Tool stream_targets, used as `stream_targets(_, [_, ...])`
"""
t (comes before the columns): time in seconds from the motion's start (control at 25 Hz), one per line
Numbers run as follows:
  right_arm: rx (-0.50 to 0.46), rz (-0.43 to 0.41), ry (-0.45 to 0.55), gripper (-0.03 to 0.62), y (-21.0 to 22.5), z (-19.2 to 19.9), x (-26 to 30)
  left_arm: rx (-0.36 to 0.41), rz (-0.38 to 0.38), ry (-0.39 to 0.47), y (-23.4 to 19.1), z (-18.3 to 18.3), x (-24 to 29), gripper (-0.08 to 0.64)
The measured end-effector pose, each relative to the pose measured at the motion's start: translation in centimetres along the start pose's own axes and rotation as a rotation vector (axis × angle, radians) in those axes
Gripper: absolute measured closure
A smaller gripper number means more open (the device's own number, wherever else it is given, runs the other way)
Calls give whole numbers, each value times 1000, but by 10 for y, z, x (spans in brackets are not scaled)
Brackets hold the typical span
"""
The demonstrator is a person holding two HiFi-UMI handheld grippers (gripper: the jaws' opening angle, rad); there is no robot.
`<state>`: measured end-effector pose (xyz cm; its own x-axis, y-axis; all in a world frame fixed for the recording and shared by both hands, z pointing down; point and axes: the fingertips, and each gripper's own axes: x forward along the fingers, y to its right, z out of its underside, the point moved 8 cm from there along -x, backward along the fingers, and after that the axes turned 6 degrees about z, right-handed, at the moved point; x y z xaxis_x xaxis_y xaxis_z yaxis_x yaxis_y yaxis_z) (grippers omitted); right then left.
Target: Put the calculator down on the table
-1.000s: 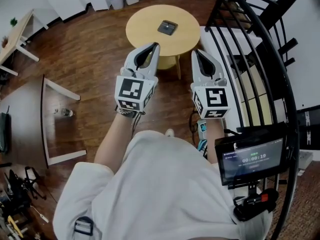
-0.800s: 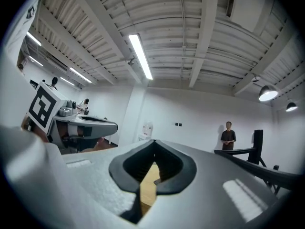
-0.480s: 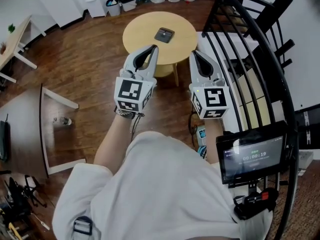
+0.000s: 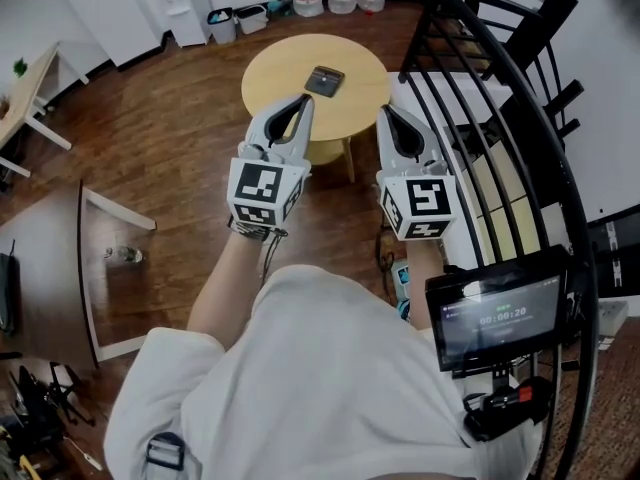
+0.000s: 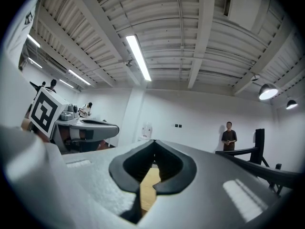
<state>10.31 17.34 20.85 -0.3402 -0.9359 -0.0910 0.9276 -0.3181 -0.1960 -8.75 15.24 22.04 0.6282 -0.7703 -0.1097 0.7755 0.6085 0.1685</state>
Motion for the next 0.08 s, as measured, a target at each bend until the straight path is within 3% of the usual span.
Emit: stream_targets(0.08, [6,3,-4,591,1,1,0,1,3,1,0,1,1,552])
